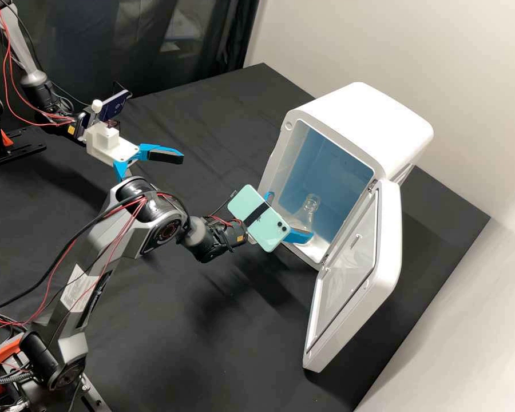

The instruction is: Take the flask out of the incubator

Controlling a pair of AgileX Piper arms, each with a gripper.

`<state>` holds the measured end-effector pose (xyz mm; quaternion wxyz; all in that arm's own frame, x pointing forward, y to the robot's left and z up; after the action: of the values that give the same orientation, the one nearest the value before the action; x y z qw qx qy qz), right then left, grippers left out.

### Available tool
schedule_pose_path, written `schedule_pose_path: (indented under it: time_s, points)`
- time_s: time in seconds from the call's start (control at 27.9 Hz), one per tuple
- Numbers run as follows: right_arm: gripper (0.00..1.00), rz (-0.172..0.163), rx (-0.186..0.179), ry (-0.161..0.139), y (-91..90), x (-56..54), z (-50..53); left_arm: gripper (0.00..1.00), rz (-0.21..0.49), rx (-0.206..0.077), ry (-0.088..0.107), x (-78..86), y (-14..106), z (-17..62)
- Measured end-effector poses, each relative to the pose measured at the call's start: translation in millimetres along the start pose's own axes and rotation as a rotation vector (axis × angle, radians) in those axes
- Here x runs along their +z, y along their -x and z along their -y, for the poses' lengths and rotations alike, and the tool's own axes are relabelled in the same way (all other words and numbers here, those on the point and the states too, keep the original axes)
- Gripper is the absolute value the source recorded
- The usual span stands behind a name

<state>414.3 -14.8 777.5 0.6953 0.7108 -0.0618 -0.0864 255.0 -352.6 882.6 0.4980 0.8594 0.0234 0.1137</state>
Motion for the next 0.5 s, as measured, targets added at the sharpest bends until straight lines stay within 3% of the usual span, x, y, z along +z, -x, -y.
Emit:
schedule_pose_path:
  time_s: [0.11, 0.5]
  points:
    - [1.0, 0.001, -0.001, -0.022, 0.3, 0.4, 0.3, 1.0, 0.002, 0.006, -0.002, 0.6, 0.4, -1.7]
    - [1.0, -0.047, 0.038, -0.018, 3.4, -13.9, -18.1, 1.0, 0.013, 0.001, -0.007, 1.6, 0.4, -1.2]
